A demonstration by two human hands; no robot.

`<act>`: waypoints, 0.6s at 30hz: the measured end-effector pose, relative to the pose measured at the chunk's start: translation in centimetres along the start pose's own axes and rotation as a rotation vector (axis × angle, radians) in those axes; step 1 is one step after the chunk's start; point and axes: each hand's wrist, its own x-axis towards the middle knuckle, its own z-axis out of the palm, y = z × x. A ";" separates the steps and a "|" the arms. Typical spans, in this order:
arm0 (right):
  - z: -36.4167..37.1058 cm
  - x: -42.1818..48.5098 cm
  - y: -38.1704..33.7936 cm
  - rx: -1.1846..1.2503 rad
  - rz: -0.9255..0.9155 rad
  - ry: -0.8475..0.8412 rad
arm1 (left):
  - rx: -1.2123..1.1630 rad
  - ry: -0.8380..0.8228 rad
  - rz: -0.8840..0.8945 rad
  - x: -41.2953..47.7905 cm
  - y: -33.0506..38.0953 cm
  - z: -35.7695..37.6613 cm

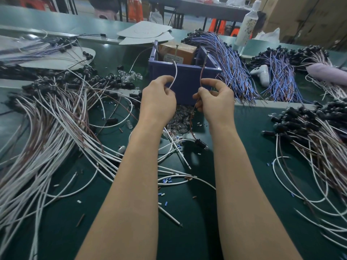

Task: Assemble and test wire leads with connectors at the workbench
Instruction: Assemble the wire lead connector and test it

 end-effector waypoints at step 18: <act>0.0 -0.2 -0.2 0.006 0.018 -0.011 | 0.001 0.009 0.027 0.0 0.0 0.0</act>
